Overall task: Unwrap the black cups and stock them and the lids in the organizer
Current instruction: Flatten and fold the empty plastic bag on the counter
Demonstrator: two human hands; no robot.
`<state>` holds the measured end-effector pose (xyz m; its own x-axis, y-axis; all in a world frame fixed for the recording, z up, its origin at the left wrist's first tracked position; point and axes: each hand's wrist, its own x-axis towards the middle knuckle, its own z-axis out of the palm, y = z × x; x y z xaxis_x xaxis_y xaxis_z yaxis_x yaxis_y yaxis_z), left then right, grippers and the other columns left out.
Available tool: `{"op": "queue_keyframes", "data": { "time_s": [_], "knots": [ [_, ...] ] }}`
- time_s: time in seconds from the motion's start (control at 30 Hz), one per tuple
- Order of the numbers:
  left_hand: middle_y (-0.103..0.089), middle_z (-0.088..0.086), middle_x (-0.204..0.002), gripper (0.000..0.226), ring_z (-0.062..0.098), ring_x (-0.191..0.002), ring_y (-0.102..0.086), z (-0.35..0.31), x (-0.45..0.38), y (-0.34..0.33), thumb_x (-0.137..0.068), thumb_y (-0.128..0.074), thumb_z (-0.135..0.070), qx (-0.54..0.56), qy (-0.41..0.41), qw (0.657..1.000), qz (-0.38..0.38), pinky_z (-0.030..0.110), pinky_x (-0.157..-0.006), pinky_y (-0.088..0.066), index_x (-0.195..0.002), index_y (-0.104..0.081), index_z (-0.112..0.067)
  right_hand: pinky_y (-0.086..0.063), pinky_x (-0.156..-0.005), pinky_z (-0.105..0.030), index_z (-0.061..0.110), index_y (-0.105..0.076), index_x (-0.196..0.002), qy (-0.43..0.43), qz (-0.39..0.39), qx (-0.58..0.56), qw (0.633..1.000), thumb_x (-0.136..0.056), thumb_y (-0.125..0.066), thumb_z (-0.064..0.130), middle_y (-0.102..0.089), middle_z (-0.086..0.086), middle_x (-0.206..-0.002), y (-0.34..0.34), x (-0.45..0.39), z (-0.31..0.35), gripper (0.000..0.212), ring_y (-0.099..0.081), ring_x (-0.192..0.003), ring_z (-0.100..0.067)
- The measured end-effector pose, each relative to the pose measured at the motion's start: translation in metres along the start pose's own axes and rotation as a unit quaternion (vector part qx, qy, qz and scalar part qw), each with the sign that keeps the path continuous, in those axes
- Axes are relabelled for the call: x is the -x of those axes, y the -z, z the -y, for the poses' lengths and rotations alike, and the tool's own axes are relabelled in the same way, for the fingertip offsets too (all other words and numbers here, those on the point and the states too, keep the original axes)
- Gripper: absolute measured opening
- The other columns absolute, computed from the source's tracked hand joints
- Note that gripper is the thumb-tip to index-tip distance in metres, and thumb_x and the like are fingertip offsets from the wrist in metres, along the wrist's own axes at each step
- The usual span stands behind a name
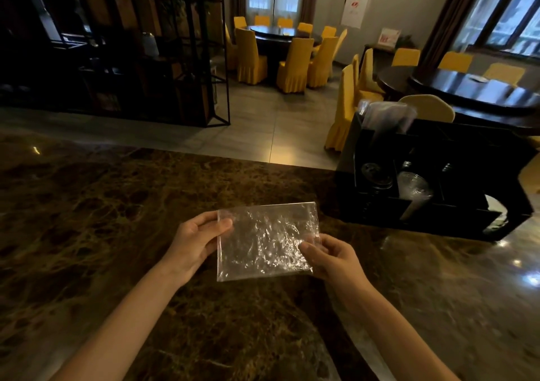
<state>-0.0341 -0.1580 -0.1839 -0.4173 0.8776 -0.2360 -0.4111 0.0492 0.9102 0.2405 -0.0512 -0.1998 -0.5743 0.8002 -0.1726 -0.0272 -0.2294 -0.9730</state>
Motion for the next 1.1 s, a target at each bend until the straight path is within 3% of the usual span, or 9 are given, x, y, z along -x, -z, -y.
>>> {"op": "queue_keyframes", "data": {
  "time_s": [0.1,0.17,0.23,0.37,0.5,0.7,0.93,1.0,1.1],
  "knots": [
    [-0.077,0.01,-0.117,0.052,0.024,-0.106,-0.075,0.003,0.008,-0.001,-0.074,-0.083,-0.02,-0.034,0.02,0.998,0.052,0.028,-0.075,-0.063,-0.123,-0.068,-0.012,-0.06,-0.091,-0.057,0.014,-0.078,-0.109,0.013,-0.018,-0.009,1.0,-0.082,-0.088,0.038,-0.066,-0.02,-0.096,0.0,0.004,0.007,0.038,-0.066,-0.092,-0.036],
    [-0.077,0.01,-0.117,0.053,0.022,-0.105,-0.075,0.007,0.012,-0.003,-0.073,-0.084,-0.017,-0.054,0.027,0.996,0.07,0.026,-0.074,-0.062,-0.123,-0.068,-0.012,-0.061,-0.069,-0.04,0.014,-0.078,-0.102,0.027,-0.031,0.002,0.999,-0.08,-0.089,0.038,-0.056,-0.008,-0.077,0.004,0.008,0.011,0.034,-0.059,-0.074,-0.023],
    [-0.078,0.01,-0.115,0.052,0.023,-0.105,-0.075,0.009,0.015,-0.004,-0.071,-0.085,-0.016,-0.071,0.026,0.994,0.081,0.026,-0.075,-0.062,-0.121,-0.069,-0.013,-0.052,-0.059,-0.024,0.015,-0.078,-0.095,0.035,-0.044,0.004,0.998,-0.081,-0.087,0.035,-0.047,0.004,-0.066,0.007,0.013,0.014,0.026,-0.054,-0.061,-0.01],
    [-0.078,0.012,-0.114,0.053,0.026,-0.107,-0.075,0.01,0.016,-0.008,-0.069,-0.085,-0.016,-0.08,0.016,0.994,0.079,0.031,-0.083,-0.062,-0.119,-0.07,-0.011,-0.058,-0.069,-0.027,0.012,-0.078,-0.099,0.03,-0.07,0.013,0.997,-0.09,-0.08,0.028,-0.054,-0.003,-0.075,0.012,0.025,0.014,0.018,-0.061,-0.07,-0.013],
    [-0.08,0.009,-0.109,0.055,0.022,-0.104,-0.076,0.006,0.018,-0.016,-0.065,-0.086,-0.019,-0.082,0.0,0.995,0.05,0.031,-0.084,-0.057,-0.117,-0.07,-0.011,-0.05,-0.056,-0.017,0.012,-0.079,-0.101,0.034,-0.088,0.005,0.996,-0.082,-0.079,0.038,-0.06,0.004,-0.068,0.019,0.041,0.017,0.031,-0.056,-0.059,-0.006],
    [-0.079,0.01,-0.109,0.046,0.021,-0.103,-0.076,0.004,0.02,-0.05,-0.074,-0.081,-0.019,-0.07,-0.002,0.995,0.074,0.022,-0.075,-0.062,-0.118,-0.071,-0.011,-0.05,-0.059,-0.021,0.012,-0.079,-0.102,0.053,-0.123,-0.015,0.991,-0.083,-0.079,0.037,-0.062,0.002,-0.073,0.037,0.071,0.02,0.031,-0.055,-0.062,-0.008],
    [-0.076,0.001,-0.121,0.04,0.019,-0.109,-0.074,0.032,0.051,-0.104,-0.091,-0.072,-0.014,-0.142,0.024,0.971,0.188,0.036,-0.082,-0.064,-0.129,-0.065,-0.026,-0.058,-0.061,-0.024,0.015,-0.08,-0.099,0.05,-0.221,-0.024,0.974,-0.089,-0.079,0.027,-0.064,0.004,-0.072,0.082,0.131,0.012,0.015,-0.06,-0.064,-0.004],
    [-0.076,0.003,-0.121,0.043,0.021,-0.11,-0.073,0.045,0.063,-0.119,-0.089,-0.074,-0.009,-0.154,0.032,0.967,0.202,0.037,-0.084,-0.063,-0.129,-0.066,-0.023,-0.063,-0.069,-0.033,0.016,-0.08,-0.1,0.039,-0.241,-0.035,0.969,-0.085,-0.081,0.031,-0.068,0.002,-0.077,0.096,0.152,0.009,0.021,-0.065,-0.071,-0.005],
    [-0.077,0.004,-0.116,0.039,0.022,-0.106,-0.075,0.06,0.083,-0.145,-0.087,-0.076,-0.008,-0.167,0.033,0.965,0.199,0.033,-0.08,-0.064,-0.124,-0.068,-0.02,-0.063,-0.072,-0.034,0.018,-0.081,-0.1,0.036,-0.267,-0.041,0.962,-0.075,-0.084,0.04,-0.069,0.0,-0.083,0.118,0.186,0.006,0.033,-0.066,-0.075,-0.006]
  ]
}}
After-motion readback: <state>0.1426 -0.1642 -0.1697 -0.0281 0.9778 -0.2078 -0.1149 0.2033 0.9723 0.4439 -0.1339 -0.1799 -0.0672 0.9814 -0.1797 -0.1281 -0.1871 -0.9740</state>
